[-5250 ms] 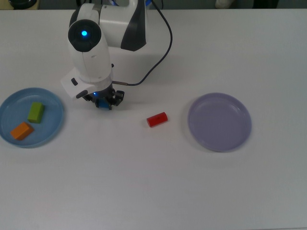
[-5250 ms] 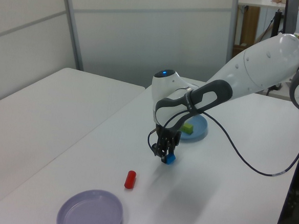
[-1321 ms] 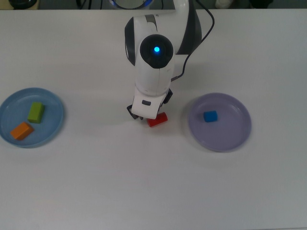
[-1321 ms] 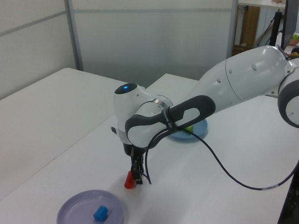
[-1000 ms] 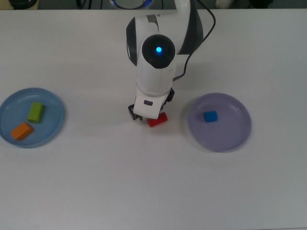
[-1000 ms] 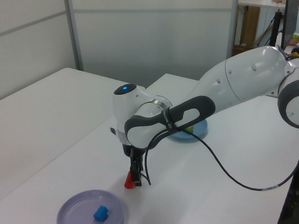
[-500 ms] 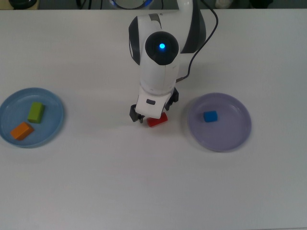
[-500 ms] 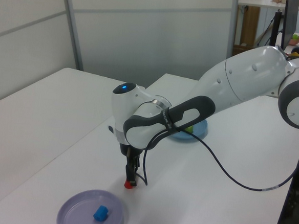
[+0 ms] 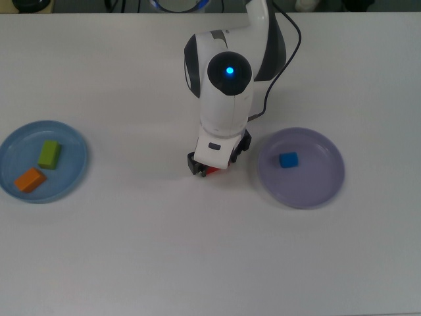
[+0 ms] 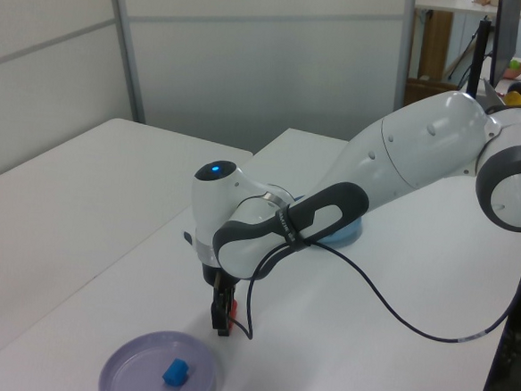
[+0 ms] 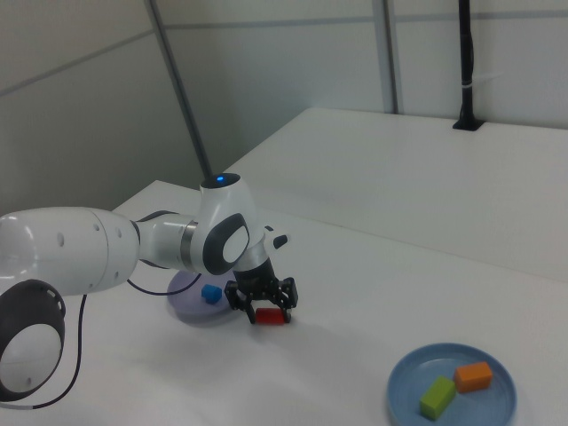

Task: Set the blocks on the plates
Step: 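Move the gripper over the red block and lower onto it, then carry the red block onto the lavender plate and release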

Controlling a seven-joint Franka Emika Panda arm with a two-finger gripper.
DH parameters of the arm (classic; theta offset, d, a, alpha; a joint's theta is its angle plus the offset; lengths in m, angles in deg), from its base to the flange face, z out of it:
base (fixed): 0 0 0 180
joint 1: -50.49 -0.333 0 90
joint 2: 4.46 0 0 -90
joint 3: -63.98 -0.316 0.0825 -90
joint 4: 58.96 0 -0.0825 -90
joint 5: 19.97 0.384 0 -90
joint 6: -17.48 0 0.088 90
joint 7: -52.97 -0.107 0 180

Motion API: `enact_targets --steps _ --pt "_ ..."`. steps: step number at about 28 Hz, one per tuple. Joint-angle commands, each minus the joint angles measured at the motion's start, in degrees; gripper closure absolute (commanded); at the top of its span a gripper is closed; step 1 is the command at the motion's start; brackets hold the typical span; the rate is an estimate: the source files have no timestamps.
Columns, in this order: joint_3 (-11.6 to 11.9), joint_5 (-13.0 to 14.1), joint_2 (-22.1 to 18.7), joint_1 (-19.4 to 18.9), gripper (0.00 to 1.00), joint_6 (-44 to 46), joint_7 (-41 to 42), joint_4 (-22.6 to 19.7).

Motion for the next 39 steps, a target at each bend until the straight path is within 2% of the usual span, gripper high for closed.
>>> enact_targets --steps 1,3,7,12,14,16,24,31,34,36,39 --pt "0.4 0.3 -0.5 0.1 0.82 -1.2 -1.0 -0.3" --pt "0.6 0.4 -1.1 0.2 0.94 -0.8 -1.0 -0.3" --pt "0.6 1.2 -2.0 0.6 0.94 -0.5 -0.9 -0.3" --pt "0.2 4.1 -3.4 0.2 0.93 -0.5 -1.1 1.1" --pt "0.0 5.9 -4.3 -0.7 0.93 -0.5 -1.2 1.2" --pt "0.0 6.5 -4.7 -2.3 0.93 -0.6 -2.6 1.3" --pt "0.0 5.6 -3.7 -10.3 0.90 -2.2 -13.6 2.0" --pt "0.1 5.3 -1.3 -13.2 0.88 -7.8 -19.2 2.0" --pt "0.2 4.2 0.0 -13.3 0.86 -10.7 -21.2 2.0" --pt "0.1 2.4 0.2 -13.4 0.81 -12.9 -23.3 1.9" --pt "0.2 1.5 0.2 -13.4 0.71 -13.1 -24.4 1.8"
